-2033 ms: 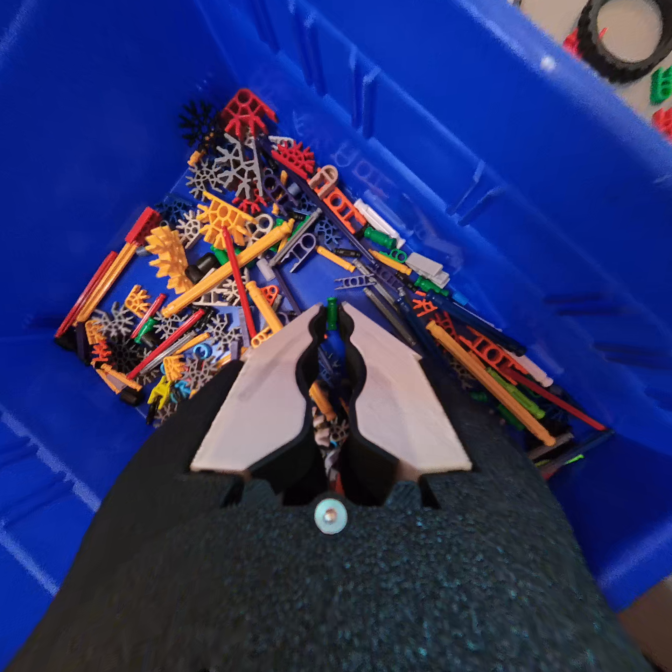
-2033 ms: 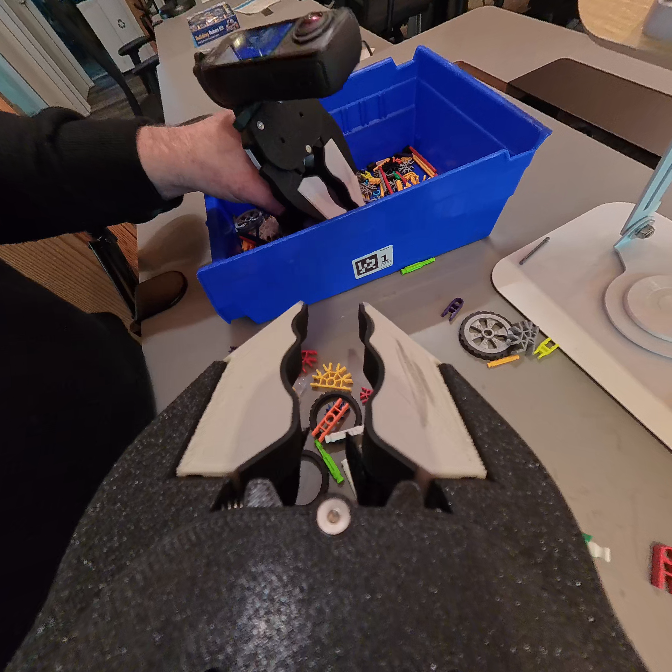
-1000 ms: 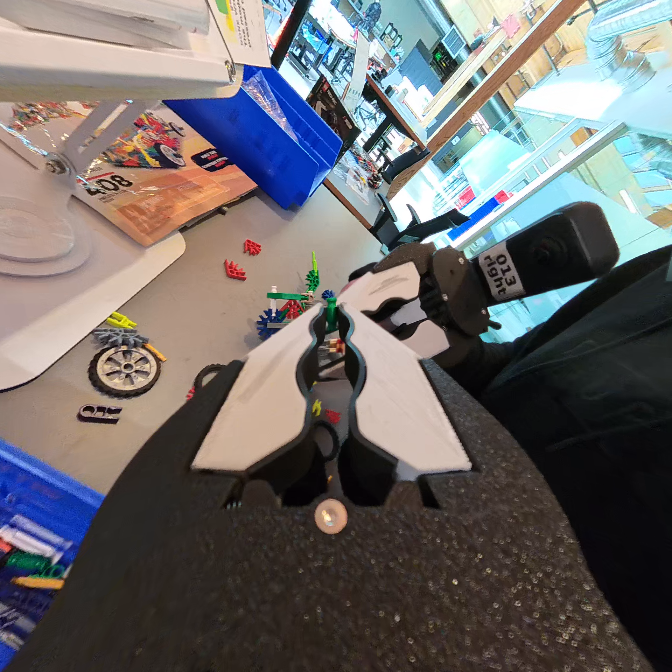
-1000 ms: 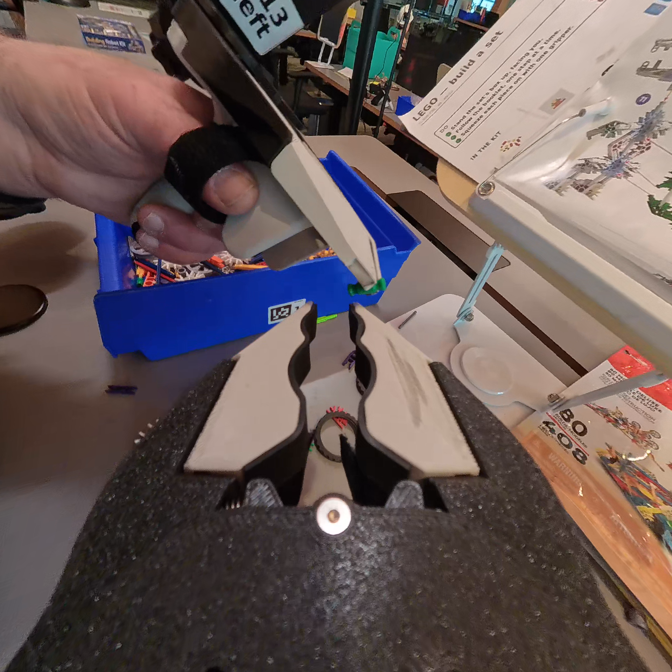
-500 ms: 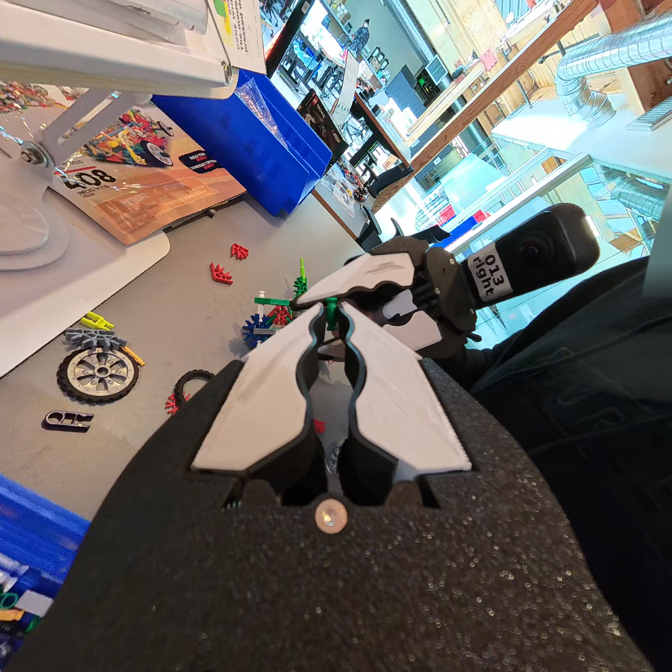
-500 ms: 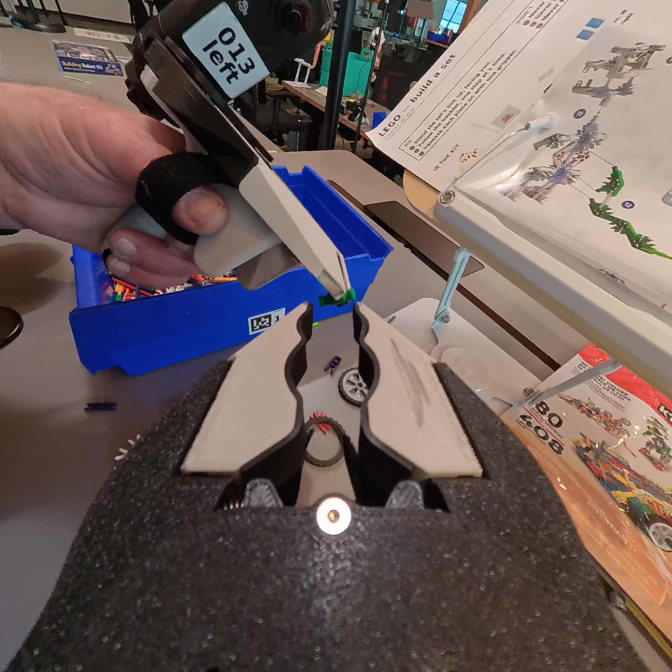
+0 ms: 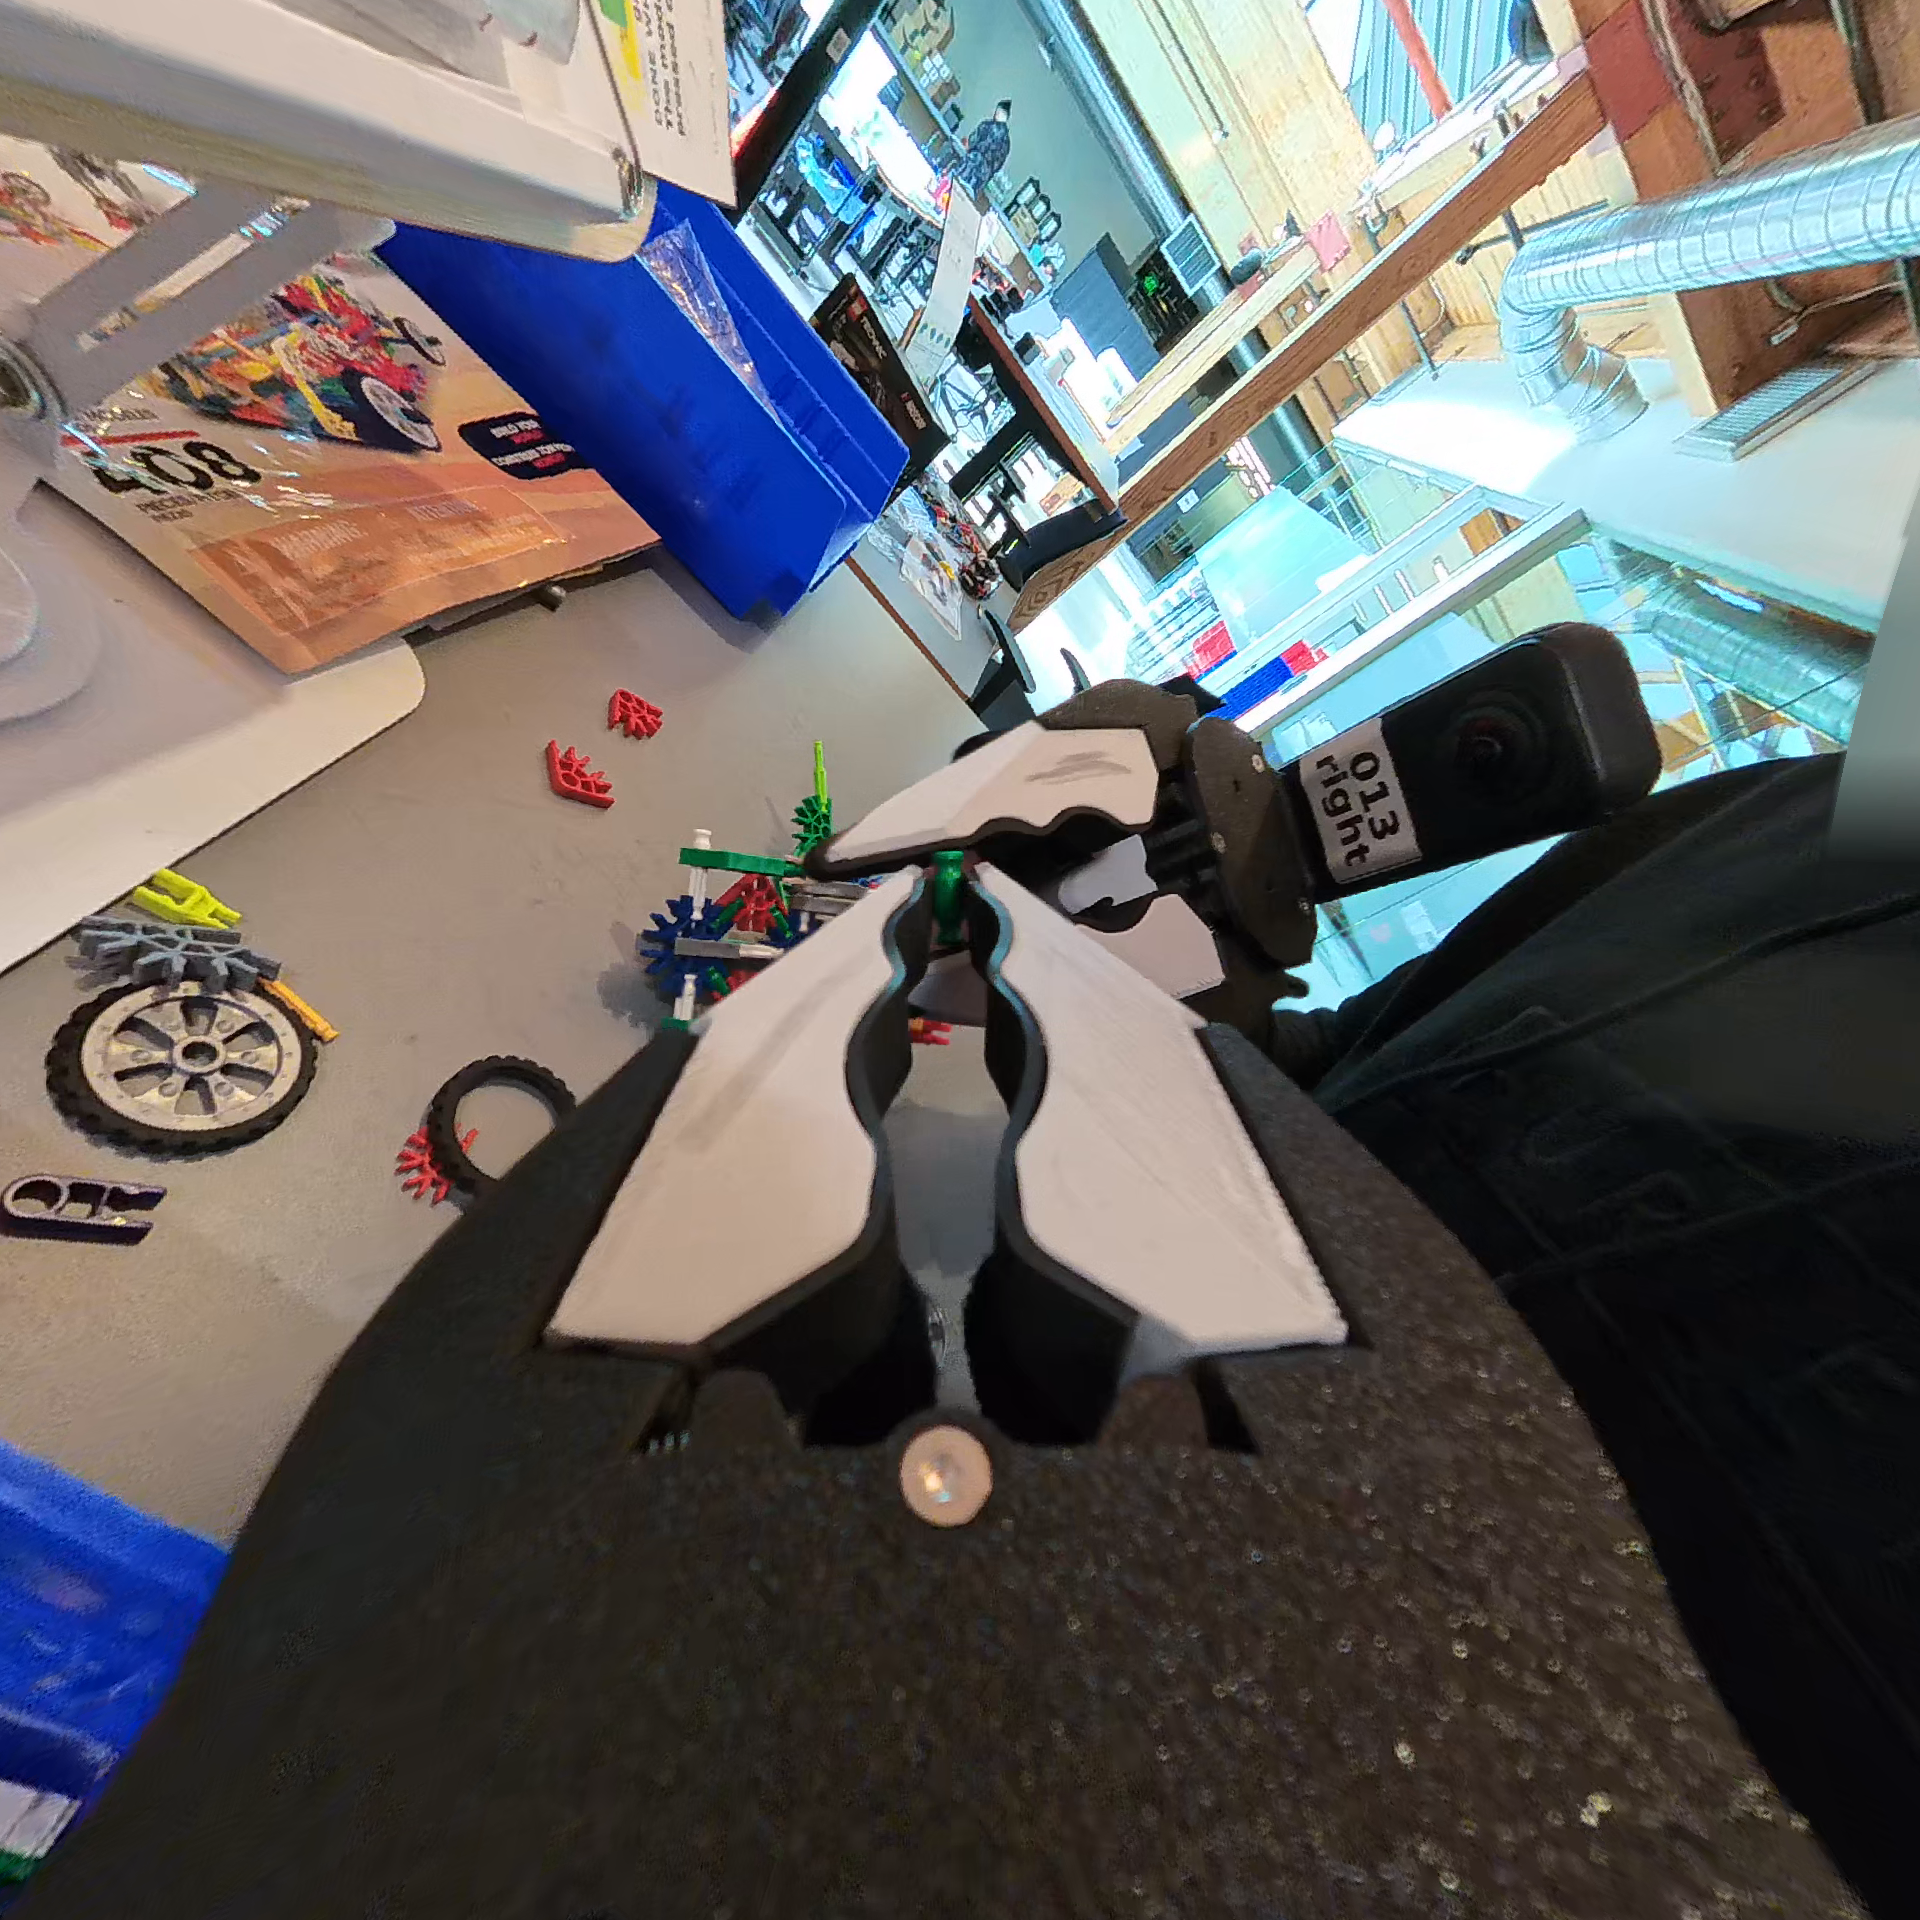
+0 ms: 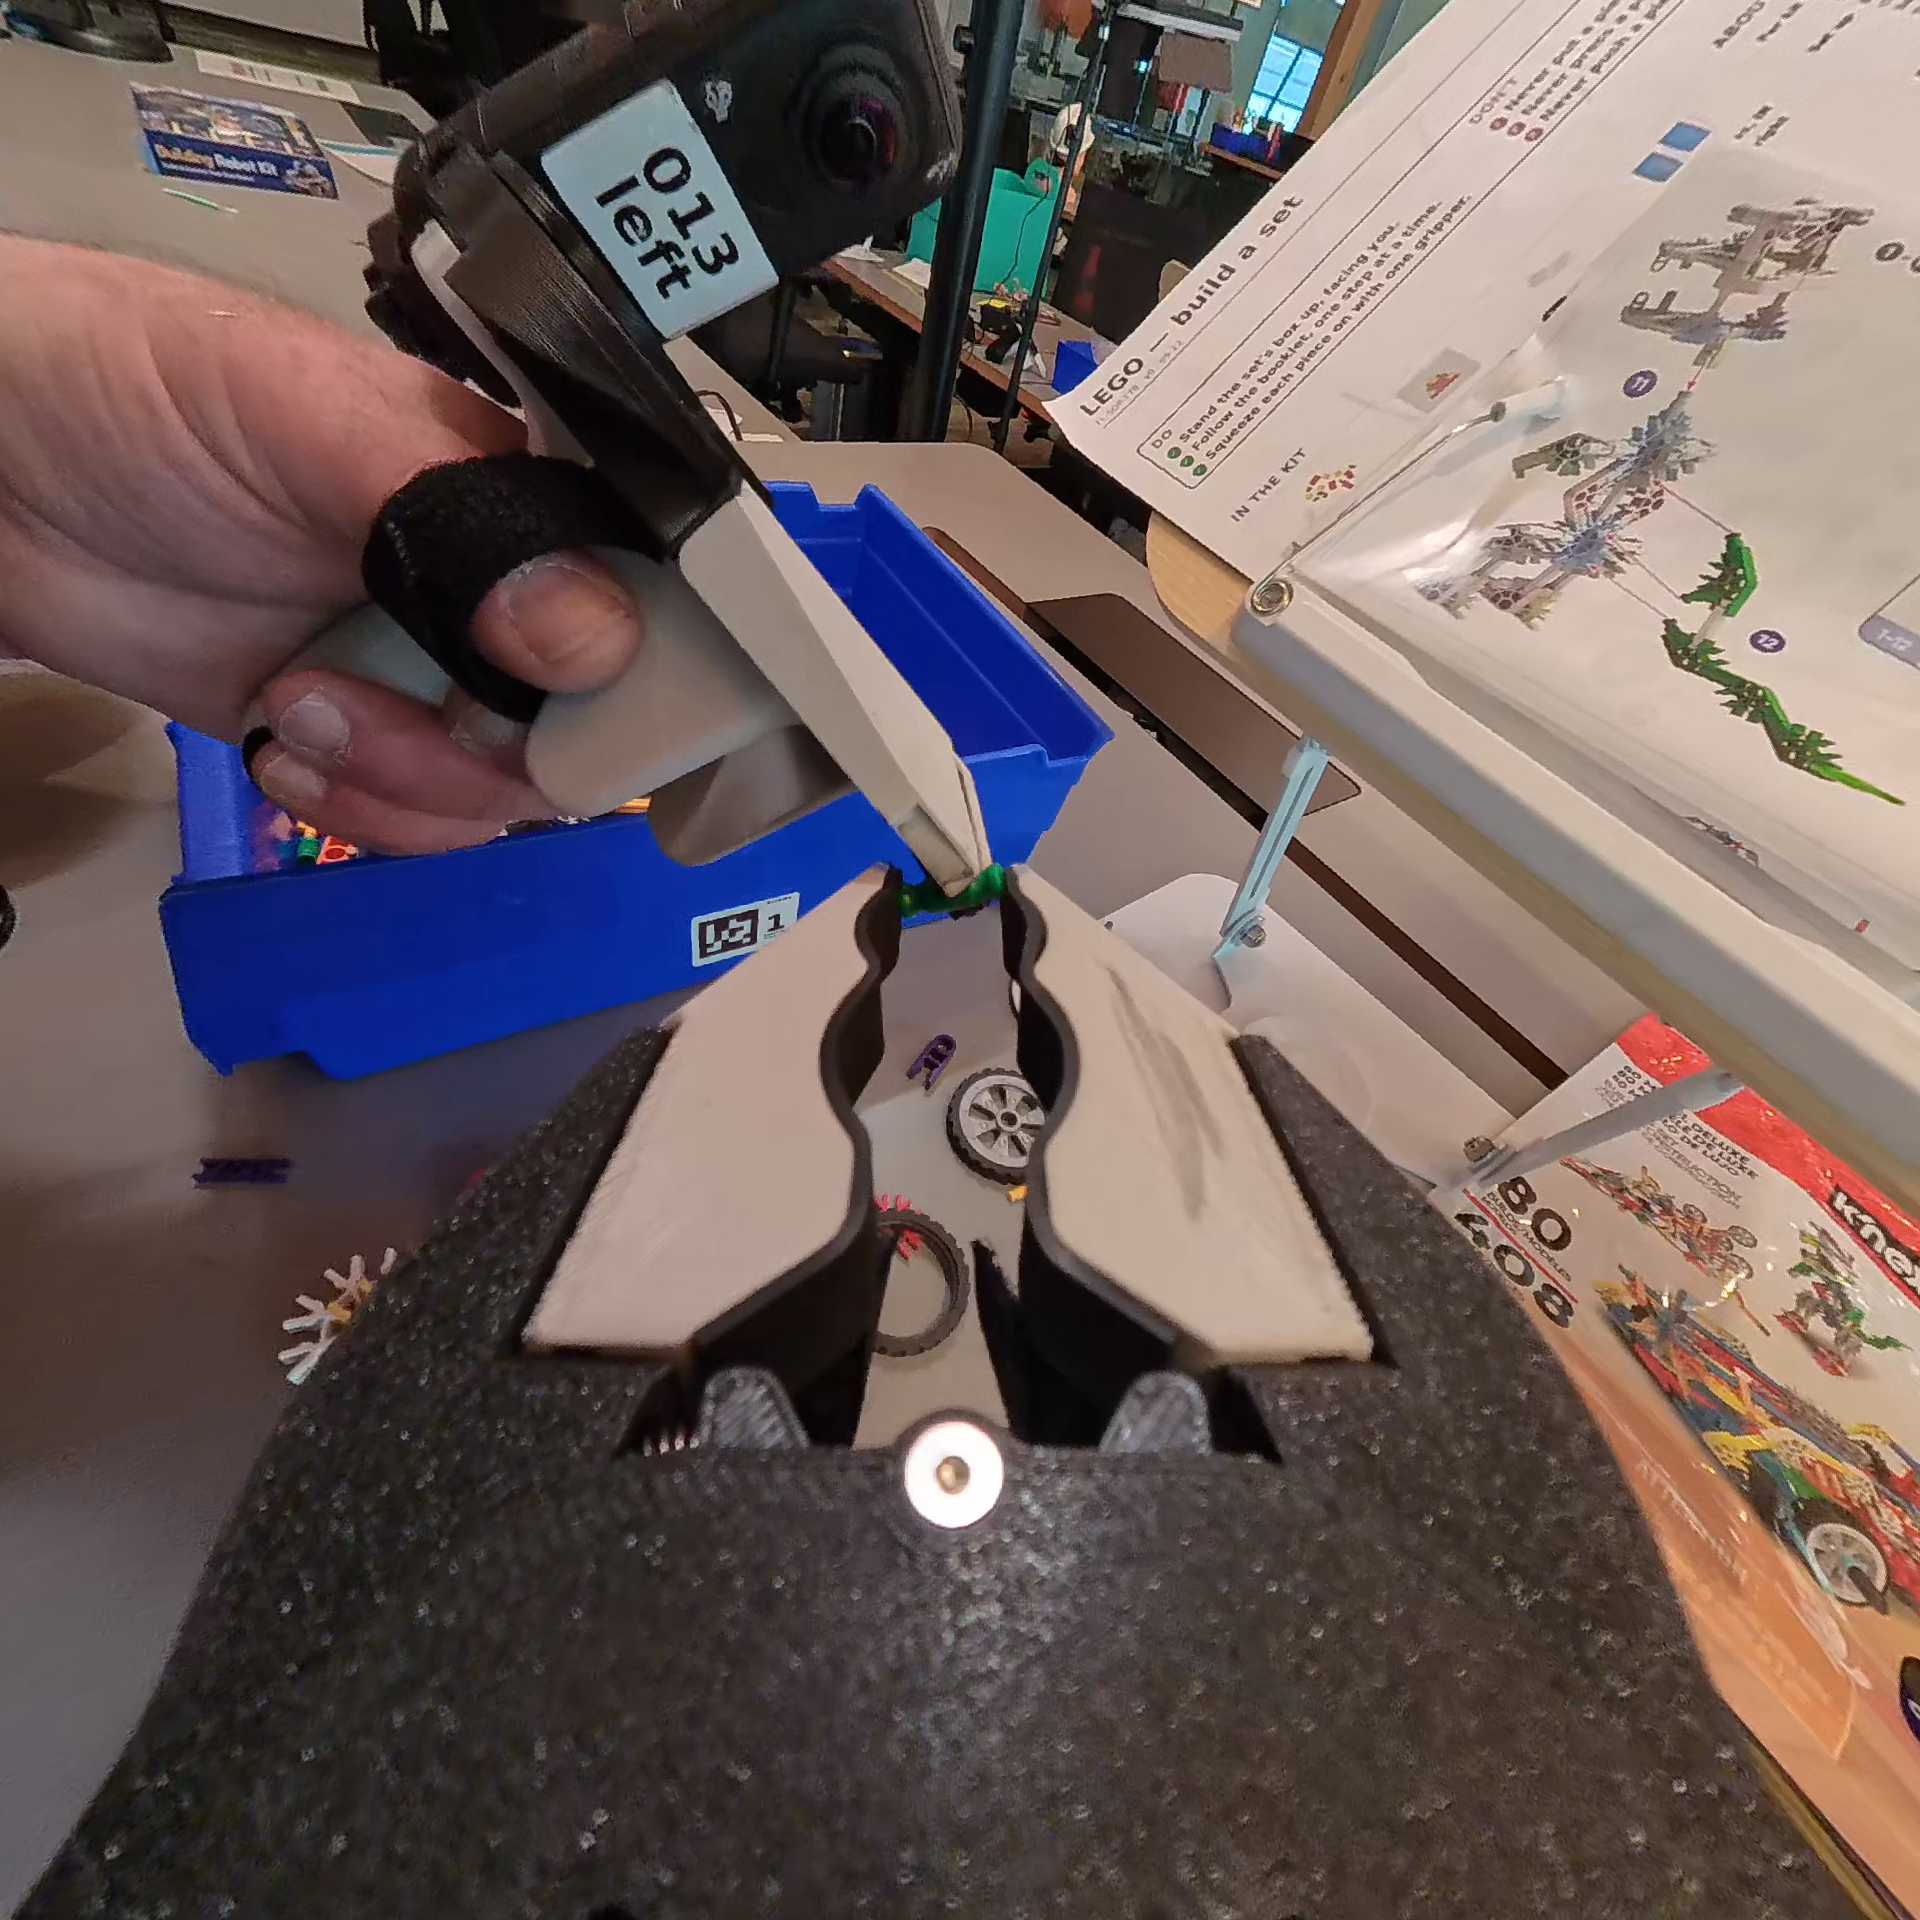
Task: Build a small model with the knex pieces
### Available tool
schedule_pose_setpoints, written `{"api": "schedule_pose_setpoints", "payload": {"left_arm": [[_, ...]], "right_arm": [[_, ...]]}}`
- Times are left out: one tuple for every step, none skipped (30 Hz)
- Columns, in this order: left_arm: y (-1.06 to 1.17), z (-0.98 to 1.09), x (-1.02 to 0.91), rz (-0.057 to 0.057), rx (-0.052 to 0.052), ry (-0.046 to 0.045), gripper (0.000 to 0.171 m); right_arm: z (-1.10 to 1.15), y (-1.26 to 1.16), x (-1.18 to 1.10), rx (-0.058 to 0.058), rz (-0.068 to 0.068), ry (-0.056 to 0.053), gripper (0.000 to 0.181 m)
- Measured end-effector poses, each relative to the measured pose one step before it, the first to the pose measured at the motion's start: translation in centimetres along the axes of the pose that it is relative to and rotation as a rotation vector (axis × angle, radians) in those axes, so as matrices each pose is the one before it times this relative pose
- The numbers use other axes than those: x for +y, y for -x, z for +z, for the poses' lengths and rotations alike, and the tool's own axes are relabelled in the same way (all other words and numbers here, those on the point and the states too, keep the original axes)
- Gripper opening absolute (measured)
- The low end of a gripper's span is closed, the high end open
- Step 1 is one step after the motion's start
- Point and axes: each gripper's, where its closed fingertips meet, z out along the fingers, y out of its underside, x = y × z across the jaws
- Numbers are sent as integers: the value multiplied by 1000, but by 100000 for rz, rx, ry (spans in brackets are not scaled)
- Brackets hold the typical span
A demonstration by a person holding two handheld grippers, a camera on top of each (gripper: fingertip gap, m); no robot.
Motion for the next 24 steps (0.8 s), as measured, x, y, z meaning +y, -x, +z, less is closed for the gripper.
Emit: {"api": "schedule_pose_setpoints", "payload": {"left_arm": [[-44,23,9,-686,675,-89,3],[-90,11,2,-733,944,-86,3],[-102,6,-10,-774,1020,-171,3],[-61,22,0,-388,635,-64,4],[-51,22,15,-266,420,29,4],[-82,20,10,-340,554,37,4],[-94,20,-2,-218,547,-11,4],[-80,22,-16,-131,331,-72,4],[-74,14,-19,-87,322,-96,4],[-83,13,-39,-5,461,-83,4],[-64,14,-23,-138,472,-50,4],[-40,5,-9,-160,309,-52,4],[-31,9,-11,-108,221,-121,4],[-41,14,-12,-181,312,-175,4],[-40,0,-22,-327,345,-236,4],[-31,4,-17,-344,187,-312,4],[-25,-6,-14,-98,53,-211,4],[-9,-31,-37,-75,60,-270,4],[12,-80,-85,-272,0,-547,3],[80,-106,-91,-387,-224,-546,3],[38,-117,-91,-224,-8,-406,3],[-20,-96,-49,-6,240,-186,2],[-60,-66,-19,273,281,32,2],[-45,-31,4,357,100,84,2]], "right_arm": [[-44,25,-37,-377,479,-351,18],[-52,31,-43,-391,540,-505,18],[-73,24,-79,-275,453,-643,18],[-51,29,-48,-211,424,-393,18],[-51,19,-27,-212,319,-214,18],[-57,27,-38,-274,265,-317,18],[-75,21,-68,-278,258,-436,18],[-58,18,-67,-217,310,-381,18],[-53,-3,-66,-165,414,-393,18],[-52,6,-80,-94,375,-464,18],[-40,-2,-63,-32,196,-369,18],[-36,0,-46,-35,77,-203,18],[-21,-8,-28,-122,120,-148,18],[-31,7,-32,-184,159,-194,18],[-37,-1,-32,-111,72,-188,18],[-32,-14,-27,54,-61,-114,18],[-33,-26,-13,75,-13,-100,18],[-48,-40,-10,86,160,-142,18],[-62,-92,-26,294,198,-247,18],[-85,-97,-6,243,227,-230,18],[-88,-99,10,154,343,-136,18],[-91,-117,2,252,308,-120,18],[-73,-102,6,205,200,-35,18],[-66,-63,6,43,116,99,18]]}}
